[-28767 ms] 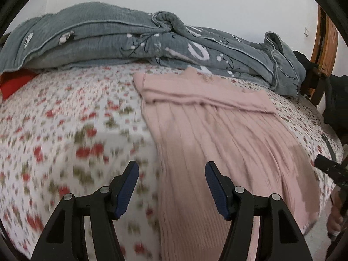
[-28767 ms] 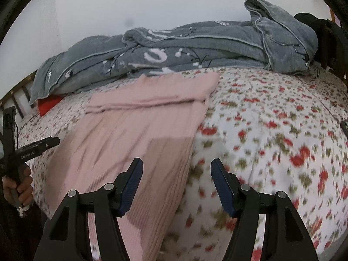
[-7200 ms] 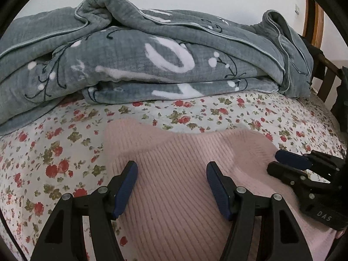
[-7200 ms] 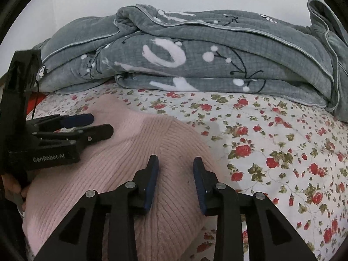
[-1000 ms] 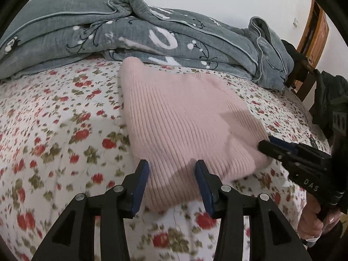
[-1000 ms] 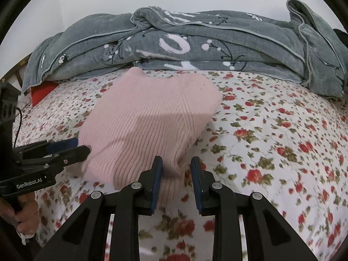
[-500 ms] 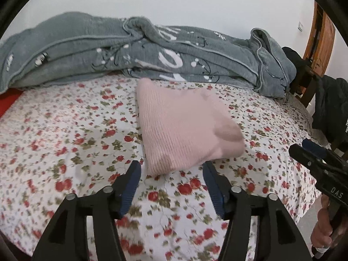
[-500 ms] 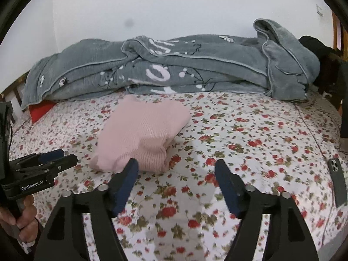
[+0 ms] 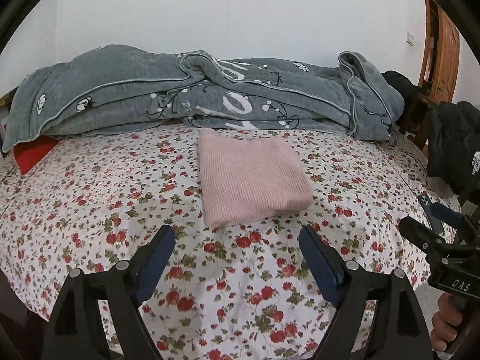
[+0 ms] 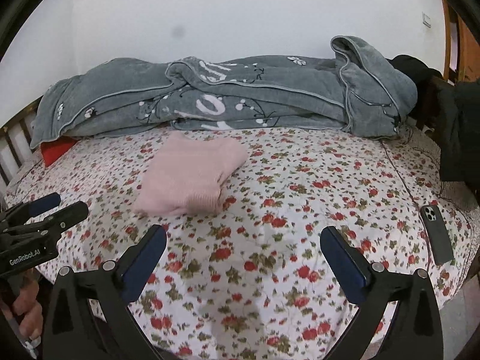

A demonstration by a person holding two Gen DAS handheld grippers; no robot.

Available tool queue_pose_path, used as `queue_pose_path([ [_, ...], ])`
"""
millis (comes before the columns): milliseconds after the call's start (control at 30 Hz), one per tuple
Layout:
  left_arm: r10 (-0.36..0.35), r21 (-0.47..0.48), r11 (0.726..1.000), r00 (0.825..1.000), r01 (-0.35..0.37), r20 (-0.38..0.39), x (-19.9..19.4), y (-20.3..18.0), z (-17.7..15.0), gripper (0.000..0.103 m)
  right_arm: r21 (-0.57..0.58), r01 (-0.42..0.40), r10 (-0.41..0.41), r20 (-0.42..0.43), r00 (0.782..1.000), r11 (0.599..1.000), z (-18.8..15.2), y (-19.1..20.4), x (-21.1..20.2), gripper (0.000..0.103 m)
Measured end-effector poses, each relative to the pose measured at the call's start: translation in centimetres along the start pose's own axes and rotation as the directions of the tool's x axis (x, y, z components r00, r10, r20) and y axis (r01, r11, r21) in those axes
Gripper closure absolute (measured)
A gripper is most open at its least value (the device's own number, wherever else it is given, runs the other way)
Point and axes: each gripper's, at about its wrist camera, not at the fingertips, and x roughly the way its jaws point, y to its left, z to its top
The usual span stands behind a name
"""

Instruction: Fold small clothes

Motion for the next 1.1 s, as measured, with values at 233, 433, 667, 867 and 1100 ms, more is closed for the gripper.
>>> queue_pose_path([
  [233,0.021,0.010,1.000,1.000,-0.021,-0.007,-0.1,-0.5,-0.3,0.017,0.012,0.007,-0.007,0.014,1.000,1.000,-0.3,-0.6,-1.0,0.002],
  [433,0.027,0.009,1.000,1.000,-0.027,0.009,-0.5,-0.5,-0.2,0.017,0.030,0.011,-0.011,0.019,1.000,0.999,-0.2,-1.1,-1.2,0.002],
  [667,0.026,0.012,1.000,0.999,-0.026,0.022,-1.2,-0.5,0.1,0.017,0.028,0.012,-0.013,0.024,1.000,1.000,-0.2,-1.1,-1.5,0.002],
  [867,0.029,0.011,1.000,0.999,-0.029,0.025,-1.3,-0.4,0.2,0.017,0.029,0.011,-0.012,0.024,1.000,1.000,-0.2,-1.1,-1.7,0.002],
  [1100,0.028,0.013,1.000,0.999,-0.028,0.025,-1.3,-0.4,0.2,0.017,0.033,0.006,-0.007,0.024,1.000,0.999,-0.2,-1.0,-1.7,0.002],
])
